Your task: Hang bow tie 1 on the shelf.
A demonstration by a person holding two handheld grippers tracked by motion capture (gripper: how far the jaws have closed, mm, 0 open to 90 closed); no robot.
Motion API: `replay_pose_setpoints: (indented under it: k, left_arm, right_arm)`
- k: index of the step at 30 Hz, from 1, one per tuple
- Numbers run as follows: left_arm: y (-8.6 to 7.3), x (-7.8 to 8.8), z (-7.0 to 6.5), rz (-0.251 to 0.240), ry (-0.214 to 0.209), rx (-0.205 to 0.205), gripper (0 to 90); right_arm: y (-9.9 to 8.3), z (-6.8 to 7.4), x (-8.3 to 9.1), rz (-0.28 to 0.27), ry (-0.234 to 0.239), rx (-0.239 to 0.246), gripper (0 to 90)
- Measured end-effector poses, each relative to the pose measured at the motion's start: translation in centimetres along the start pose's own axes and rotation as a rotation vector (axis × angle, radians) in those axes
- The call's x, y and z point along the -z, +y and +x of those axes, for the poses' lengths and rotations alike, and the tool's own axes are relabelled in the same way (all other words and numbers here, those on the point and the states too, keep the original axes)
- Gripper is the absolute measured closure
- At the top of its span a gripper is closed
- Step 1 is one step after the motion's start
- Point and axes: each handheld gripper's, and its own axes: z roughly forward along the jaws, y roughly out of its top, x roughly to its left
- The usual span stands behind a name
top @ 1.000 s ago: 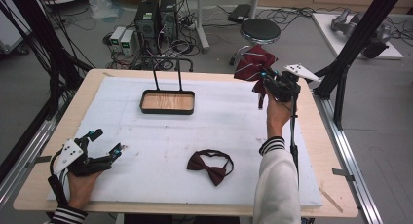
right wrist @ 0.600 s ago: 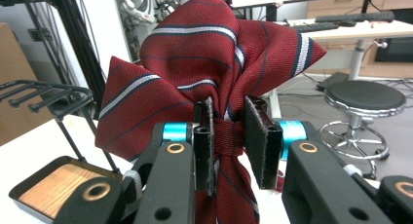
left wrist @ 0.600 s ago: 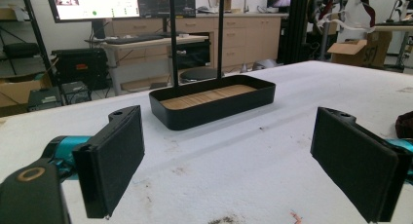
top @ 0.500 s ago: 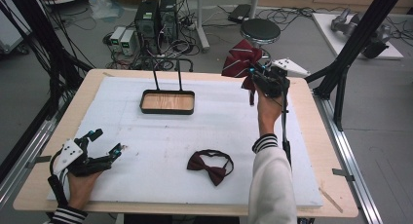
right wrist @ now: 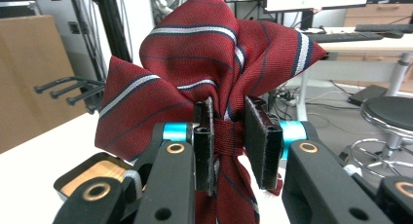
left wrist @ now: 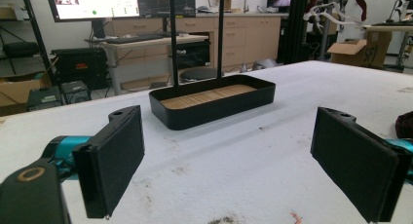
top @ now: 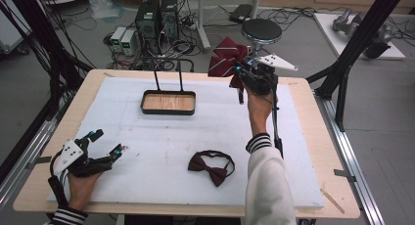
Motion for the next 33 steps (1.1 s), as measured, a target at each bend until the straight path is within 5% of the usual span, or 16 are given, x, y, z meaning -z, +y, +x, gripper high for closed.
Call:
replay_pose_setpoints:
  k: [33]
  left_arm:
    - [0.0,0.0,0.0,0.000,-0.003,0.005,12.7]
  right_arm:
    - [0.1,6.5,-4.2,0.021,0.212,0.008,74.9]
